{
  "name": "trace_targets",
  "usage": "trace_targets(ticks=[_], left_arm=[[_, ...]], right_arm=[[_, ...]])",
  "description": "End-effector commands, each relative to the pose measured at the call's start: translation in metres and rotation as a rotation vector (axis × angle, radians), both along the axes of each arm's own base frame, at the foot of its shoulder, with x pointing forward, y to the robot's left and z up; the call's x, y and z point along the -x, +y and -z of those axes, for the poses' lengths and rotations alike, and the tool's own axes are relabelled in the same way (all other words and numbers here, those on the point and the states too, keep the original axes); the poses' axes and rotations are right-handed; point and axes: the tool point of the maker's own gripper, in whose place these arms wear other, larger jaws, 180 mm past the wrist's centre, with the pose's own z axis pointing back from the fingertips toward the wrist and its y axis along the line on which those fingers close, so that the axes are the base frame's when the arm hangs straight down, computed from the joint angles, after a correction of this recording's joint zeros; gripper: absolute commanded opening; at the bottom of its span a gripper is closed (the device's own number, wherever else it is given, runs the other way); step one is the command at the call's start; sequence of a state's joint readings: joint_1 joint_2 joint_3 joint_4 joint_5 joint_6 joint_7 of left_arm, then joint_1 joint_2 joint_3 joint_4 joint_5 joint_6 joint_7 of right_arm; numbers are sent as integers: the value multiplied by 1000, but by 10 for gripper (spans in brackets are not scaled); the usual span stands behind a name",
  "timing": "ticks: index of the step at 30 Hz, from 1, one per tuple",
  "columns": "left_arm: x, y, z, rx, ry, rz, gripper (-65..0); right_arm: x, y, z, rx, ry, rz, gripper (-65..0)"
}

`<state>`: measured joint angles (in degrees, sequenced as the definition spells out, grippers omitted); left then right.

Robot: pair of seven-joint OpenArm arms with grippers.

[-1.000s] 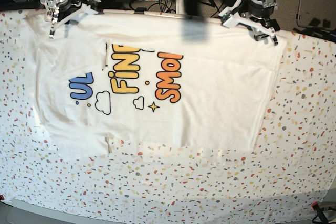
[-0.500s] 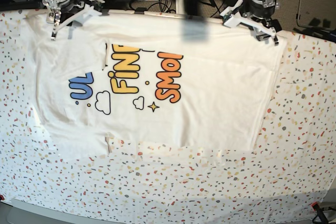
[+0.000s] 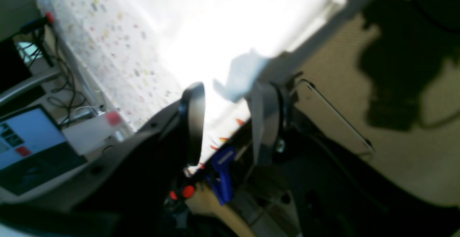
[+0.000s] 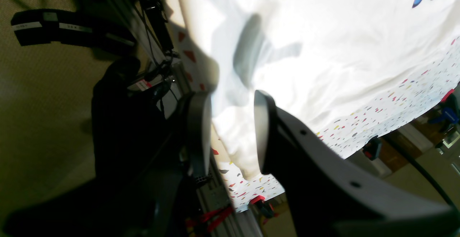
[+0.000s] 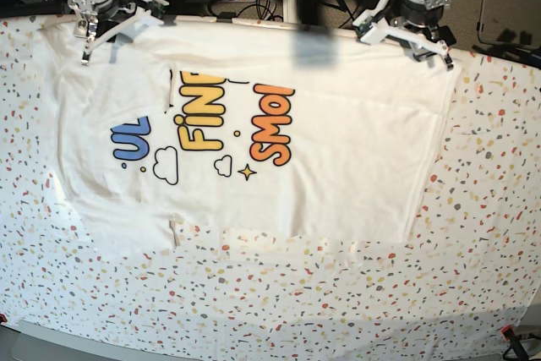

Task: Fold the T-shirt properly
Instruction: 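Hold the shirt edge with both grippers and smooth it flat, then release the shirt and lower both grippers over the shirt body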

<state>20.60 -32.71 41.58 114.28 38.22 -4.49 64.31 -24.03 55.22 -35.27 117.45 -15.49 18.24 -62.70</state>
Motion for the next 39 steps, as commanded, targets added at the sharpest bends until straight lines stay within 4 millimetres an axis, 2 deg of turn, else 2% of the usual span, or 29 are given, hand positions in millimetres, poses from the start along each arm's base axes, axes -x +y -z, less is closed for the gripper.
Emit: trace_targets(ticks=[1, 6, 10, 16, 20, 27, 31, 39], left_arm=[[1, 3, -5, -8, -13, -1, -433], [15, 4, 1, -15, 22, 0, -433], [14, 5, -2, -37, 7, 14, -433], [13, 5, -2, -36, 5, 14, -433], [9, 6, -5, -35, -20, 7, -433], [9, 7, -5, -41, -21, 2, -433], [-14, 11, -22, -55, -136, -14, -433], [-85, -1, -67, 49, -386, -16, -433]], right_arm=[[-6, -4, -8, 19, -25, -10, -446], [-2, 5, -8, -27, -6, -3, -446], [-2, 28, -15, -120, -8, -19, -446], [-9, 51, -27, -203, -52, -52, -446], [-25, 62, -33, -250, -156, -29, -446], [-51, 58, -53, -232, -339, -31, -446], [-72, 61, -67, -258, -445, 5, -446], [-123, 77, -105, -382, -675, 105, -446]])
